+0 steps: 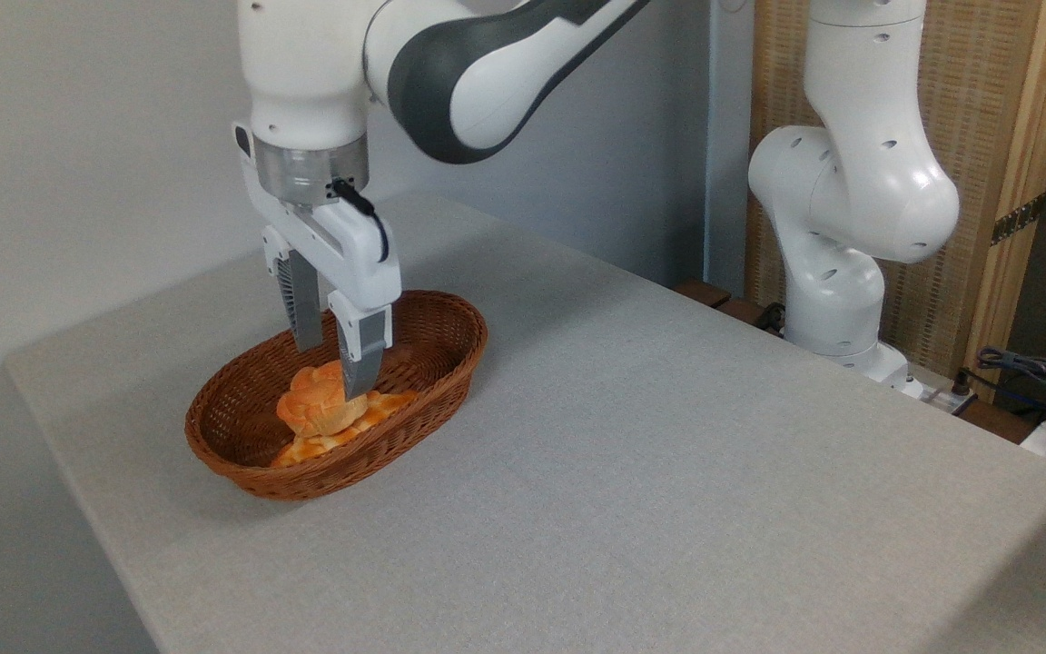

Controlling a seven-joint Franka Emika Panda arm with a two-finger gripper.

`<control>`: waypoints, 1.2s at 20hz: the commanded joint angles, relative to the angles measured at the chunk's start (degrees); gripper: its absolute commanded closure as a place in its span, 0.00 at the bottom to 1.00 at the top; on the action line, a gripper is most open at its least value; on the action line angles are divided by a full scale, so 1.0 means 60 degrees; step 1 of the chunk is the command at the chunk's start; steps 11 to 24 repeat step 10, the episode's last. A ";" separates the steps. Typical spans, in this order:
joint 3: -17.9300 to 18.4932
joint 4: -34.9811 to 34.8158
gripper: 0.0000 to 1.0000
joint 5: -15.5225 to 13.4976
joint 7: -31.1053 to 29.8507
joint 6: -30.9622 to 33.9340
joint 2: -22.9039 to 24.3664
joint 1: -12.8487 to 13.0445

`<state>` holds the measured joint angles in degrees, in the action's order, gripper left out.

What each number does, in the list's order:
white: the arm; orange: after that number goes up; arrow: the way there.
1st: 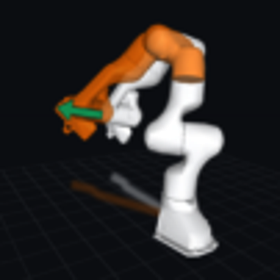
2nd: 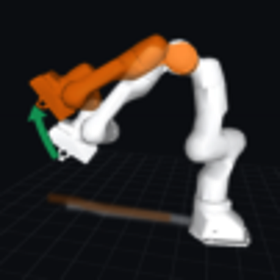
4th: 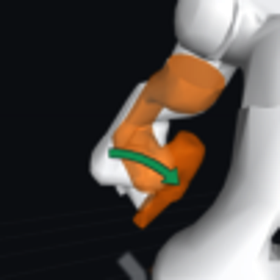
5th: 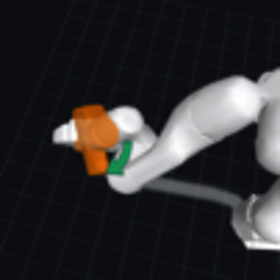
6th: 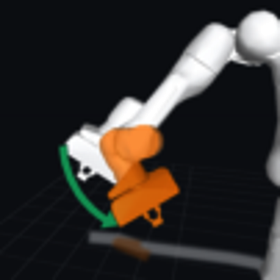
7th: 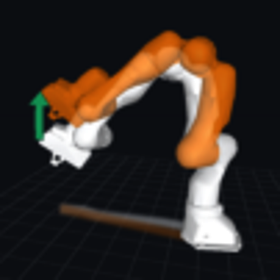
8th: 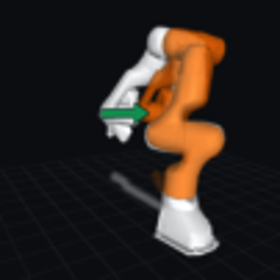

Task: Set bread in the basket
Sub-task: 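Lower the roll into the basket and open the gripper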

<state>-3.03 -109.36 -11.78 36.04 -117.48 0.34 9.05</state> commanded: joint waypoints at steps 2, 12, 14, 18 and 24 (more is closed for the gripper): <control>0.0987 0.0033 0.00 0.1094 0.0188 0.0974 0.0558 0.0001; 0.1647 0.0370 0.00 0.1714 0.0233 0.1490 0.0543 -0.0014; 0.1647 0.0370 0.00 0.1714 0.0233 0.1490 0.0543 -0.0014; 0.1647 0.0370 0.00 0.1714 0.0233 0.1490 0.0543 -0.0014; 0.1647 0.0370 0.00 0.1714 0.0233 0.1490 0.0543 -0.0014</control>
